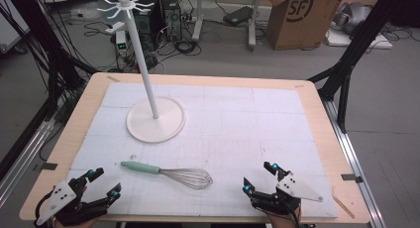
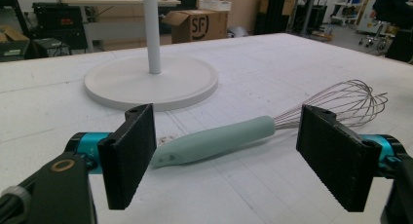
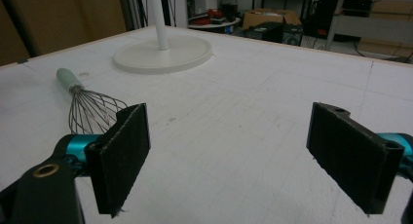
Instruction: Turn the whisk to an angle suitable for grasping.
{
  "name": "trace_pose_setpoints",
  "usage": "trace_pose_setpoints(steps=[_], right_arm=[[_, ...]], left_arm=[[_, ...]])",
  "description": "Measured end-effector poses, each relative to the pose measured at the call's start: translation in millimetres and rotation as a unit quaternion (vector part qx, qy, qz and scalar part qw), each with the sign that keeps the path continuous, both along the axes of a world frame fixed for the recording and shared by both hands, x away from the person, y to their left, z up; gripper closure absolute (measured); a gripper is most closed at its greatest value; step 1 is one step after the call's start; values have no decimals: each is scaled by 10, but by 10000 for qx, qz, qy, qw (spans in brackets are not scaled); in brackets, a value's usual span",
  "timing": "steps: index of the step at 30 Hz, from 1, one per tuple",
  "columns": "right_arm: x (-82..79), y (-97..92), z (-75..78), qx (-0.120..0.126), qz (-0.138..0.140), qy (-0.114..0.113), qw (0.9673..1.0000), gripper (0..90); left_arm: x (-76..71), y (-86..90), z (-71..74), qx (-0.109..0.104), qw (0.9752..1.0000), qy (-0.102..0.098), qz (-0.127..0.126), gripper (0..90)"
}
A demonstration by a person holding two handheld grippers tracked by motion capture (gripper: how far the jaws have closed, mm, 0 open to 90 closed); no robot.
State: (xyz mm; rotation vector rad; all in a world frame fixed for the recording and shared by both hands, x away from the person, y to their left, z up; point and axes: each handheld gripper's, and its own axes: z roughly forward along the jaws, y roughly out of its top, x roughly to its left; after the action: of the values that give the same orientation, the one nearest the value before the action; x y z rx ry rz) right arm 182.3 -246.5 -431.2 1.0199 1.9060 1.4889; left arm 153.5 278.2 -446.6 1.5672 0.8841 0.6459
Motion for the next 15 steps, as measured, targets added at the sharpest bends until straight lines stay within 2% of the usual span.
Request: trace_pose_setpoints(steps=[6, 9, 10, 15], right_arm=[[6, 3, -2, 4, 9, -11, 10000, 148], [9, 2, -3, 15, 14, -1, 10000, 148], [9, 6, -2, 27, 38, 13, 10000, 148], [14, 1, 3, 62, 21, 7, 10000, 148]], left_arm=[[24, 22, 12, -42, 10000, 10, 46, 234], [68, 71, 41, -166, 9998, 50, 133, 235], [104, 95, 52, -297, 9994, 132, 92, 248], [196, 117, 76, -187, 9996, 218, 81, 305]])
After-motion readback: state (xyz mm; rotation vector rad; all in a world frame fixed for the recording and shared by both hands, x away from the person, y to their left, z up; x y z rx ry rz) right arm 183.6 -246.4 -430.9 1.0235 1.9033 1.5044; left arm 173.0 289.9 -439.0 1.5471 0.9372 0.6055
